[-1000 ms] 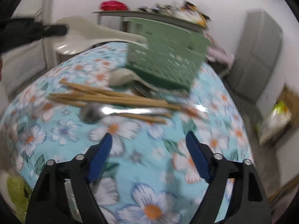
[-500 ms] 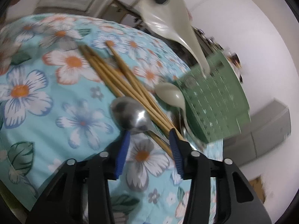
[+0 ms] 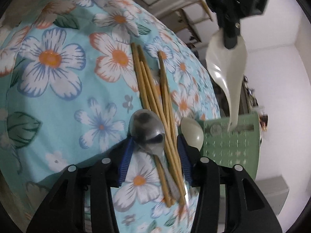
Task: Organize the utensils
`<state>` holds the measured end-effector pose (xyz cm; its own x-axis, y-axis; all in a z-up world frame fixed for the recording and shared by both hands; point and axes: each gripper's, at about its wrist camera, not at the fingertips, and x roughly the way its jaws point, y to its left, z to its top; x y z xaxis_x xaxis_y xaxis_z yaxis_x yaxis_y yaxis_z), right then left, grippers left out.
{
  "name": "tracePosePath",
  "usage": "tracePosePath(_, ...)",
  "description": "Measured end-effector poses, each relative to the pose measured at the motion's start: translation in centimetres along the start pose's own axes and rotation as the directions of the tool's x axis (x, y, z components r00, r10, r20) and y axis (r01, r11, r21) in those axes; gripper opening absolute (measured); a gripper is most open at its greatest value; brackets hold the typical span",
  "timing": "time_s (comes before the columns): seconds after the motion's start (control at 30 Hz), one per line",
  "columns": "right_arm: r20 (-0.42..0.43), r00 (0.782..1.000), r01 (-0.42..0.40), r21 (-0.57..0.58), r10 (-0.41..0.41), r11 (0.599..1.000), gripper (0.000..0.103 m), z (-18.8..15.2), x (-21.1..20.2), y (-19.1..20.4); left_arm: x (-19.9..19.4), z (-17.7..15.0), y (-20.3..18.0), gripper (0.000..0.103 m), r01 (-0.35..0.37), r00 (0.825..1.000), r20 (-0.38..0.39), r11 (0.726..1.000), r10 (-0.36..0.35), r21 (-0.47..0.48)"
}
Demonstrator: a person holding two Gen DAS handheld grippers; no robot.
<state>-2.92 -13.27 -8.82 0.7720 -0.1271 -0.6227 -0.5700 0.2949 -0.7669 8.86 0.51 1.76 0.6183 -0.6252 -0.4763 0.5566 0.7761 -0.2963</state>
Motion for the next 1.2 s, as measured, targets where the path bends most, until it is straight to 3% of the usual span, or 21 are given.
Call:
tracePosePath(0.23, 0.022, 0.991, -0.134, 0.025, 0.133, 0.991, 0.047, 0.2, 1.1, -2.5, 0.7, 0.0, 0.4, 0.001, 0.012, 1.0, -0.013, 1.0, -0.013, -0.017)
tracePosePath(0.4, 0.036, 0.949, -0.316, 0.059, 0.314, 0.947, 0.047, 0.0, 2.1, -5.0, 1.2, 0.0, 0.3, 0.001, 0.019, 0.999, -0.026, 1.0, -0.019, -0.003)
tracePosePath(0.5, 0.04, 0.935, -0.354, 0.069, 0.352, 0.933, 0.043, 0.0, 2.4, -5.4, 1.2, 0.1, 0.1, 0.001, 0.017, 1.0, -0.019, 1.0, -0.017, 0.002)
tracePosePath(0.53, 0.04, 0.941, -0.338, 0.06, 0.336, 0.939, 0.036, 0.0, 2.1, -4.9, 1.1, 0.2, 0.1, 0.001, 0.015, 1.0, -0.015, 1.0, -0.015, 0.0)
tracePosePath(0.57, 0.041, 0.954, -0.3, 0.046, 0.298, 0.953, 0.036, 0.0, 1.7, -4.2, 1.0, 0.2, 0.1, 0.001, 0.012, 1.0, -0.012, 1.0, -0.012, -0.003)
tracePosePath(0.7, 0.043, 0.998, -0.042, -0.038, 0.044, 0.998, 0.034, 0.0, -0.3, -0.1, 0.9, 0.2, 0.3, 0.001, 0.002, 1.0, -0.012, 1.0, -0.002, -0.018)
tracePosePath(0.83, 0.049, 0.986, 0.162, -0.059, -0.159, 0.985, 0.033, 0.1, -1.8, 3.4, 0.9, 0.2, 0.4, 0.001, 0.0, 1.0, -0.015, 1.0, 0.0, -0.017)
tracePosePath(1.03, 0.003, 0.965, 0.263, 0.029, -0.264, 0.964, 0.032, 0.3, -3.0, 4.7, 0.5, 0.2, 0.3, 0.001, -0.002, 1.0, -0.001, 1.0, 0.002, -0.015)
tracePosePath(1.2, -0.016, 0.971, 0.239, 0.034, -0.239, 0.97, 0.032, -0.1, -4.1, 5.5, 0.0, 0.2, 0.3, 0.001, -0.006, 1.0, 0.003, 1.0, 0.006, -0.014)
